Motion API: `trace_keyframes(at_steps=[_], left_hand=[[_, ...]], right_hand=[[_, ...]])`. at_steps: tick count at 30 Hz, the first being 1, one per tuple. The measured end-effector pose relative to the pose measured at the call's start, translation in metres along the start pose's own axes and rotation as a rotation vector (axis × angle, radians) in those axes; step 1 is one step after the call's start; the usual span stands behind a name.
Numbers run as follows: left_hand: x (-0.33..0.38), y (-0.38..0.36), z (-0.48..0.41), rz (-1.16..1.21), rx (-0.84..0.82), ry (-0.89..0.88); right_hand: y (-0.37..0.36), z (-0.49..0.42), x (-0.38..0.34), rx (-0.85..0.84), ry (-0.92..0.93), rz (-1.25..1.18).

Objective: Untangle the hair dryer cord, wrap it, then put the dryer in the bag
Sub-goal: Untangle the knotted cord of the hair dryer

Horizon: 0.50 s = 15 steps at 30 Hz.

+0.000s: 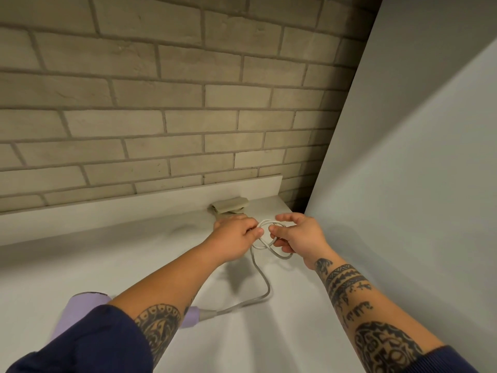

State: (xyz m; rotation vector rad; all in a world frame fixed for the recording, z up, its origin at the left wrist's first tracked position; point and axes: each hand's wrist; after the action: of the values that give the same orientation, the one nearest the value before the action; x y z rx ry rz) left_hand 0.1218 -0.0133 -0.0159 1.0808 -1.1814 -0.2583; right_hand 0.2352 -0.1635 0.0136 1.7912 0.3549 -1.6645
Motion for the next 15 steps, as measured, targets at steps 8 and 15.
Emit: trace_keyframes(at_steps=[8,15], left_hand=[[0.000,-0.001,0.008,0.342,-0.028,0.104],[-0.011,0.004,0.007,0.602,0.020,0.159]], right_hand=[[0.000,0.005,-0.001,0.019,0.107,0.276],[0.016,-0.004,0.009,0.107,0.006,0.045]])
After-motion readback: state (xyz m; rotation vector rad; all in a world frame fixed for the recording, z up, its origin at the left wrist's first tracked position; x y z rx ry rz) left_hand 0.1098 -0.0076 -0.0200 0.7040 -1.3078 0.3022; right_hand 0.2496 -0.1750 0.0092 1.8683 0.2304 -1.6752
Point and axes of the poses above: each hand's wrist, its own z-axis away from the middle knuckle, its own y-axis out of the back of the hand, x = y × z, and after that the axes turned 9 degrees about y, right-handed
